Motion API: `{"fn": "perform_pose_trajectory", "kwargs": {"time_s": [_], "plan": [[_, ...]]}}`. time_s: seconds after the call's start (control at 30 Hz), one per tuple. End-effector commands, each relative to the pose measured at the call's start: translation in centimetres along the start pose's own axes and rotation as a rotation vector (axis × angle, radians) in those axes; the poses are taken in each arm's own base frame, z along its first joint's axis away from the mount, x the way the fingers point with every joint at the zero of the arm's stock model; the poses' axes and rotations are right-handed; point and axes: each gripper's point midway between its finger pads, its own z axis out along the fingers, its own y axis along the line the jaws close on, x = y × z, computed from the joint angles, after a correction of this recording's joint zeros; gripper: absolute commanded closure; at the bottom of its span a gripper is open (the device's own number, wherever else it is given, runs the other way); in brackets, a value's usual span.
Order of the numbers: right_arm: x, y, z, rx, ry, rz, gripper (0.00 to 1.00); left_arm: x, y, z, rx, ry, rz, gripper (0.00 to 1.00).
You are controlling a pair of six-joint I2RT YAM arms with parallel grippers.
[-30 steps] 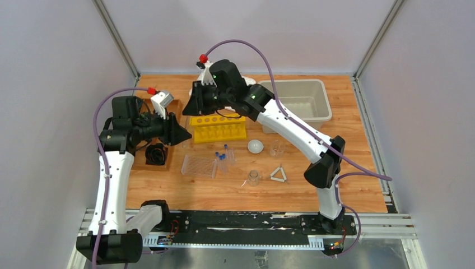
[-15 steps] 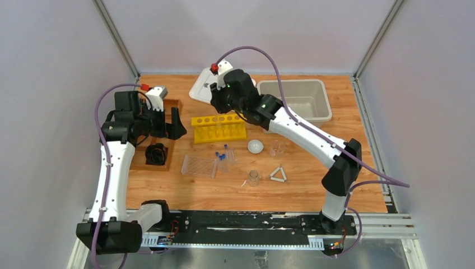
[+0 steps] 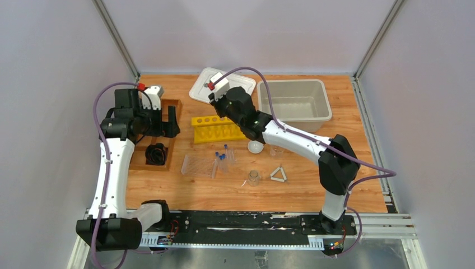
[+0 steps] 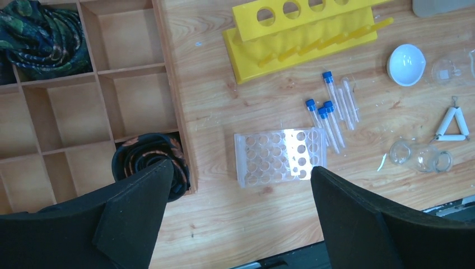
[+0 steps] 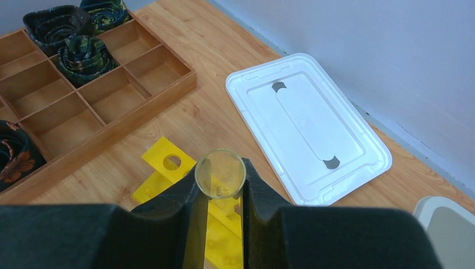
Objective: Organize the chemistry lab equipment
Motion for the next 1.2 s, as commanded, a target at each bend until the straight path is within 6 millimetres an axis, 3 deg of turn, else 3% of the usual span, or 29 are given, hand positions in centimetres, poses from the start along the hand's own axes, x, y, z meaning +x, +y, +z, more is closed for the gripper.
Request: {"fn": "perform_pose_trajectory", "kwargs": {"time_s": [0.0, 0.67, 1.17], "plan": [[-0.9, -0.9, 0.8, 0.041, -0.092, -0.013, 1.0, -1.3, -0.1, -1.5, -0.016, -0.058, 0.005, 0.0], [4.0, -1.3, 0.6, 0.068, -0.02, 0.032, 1.0, -1.3, 0.1, -1.4, -0.024, -0.057, 0.013, 0.0], [8.3, -0.3, 2.3, 0.063, 0.01, 0.056, 1.0, -1.5, 0.2, -1.8, -0.036, -0.07, 0.035, 0.0]]}}
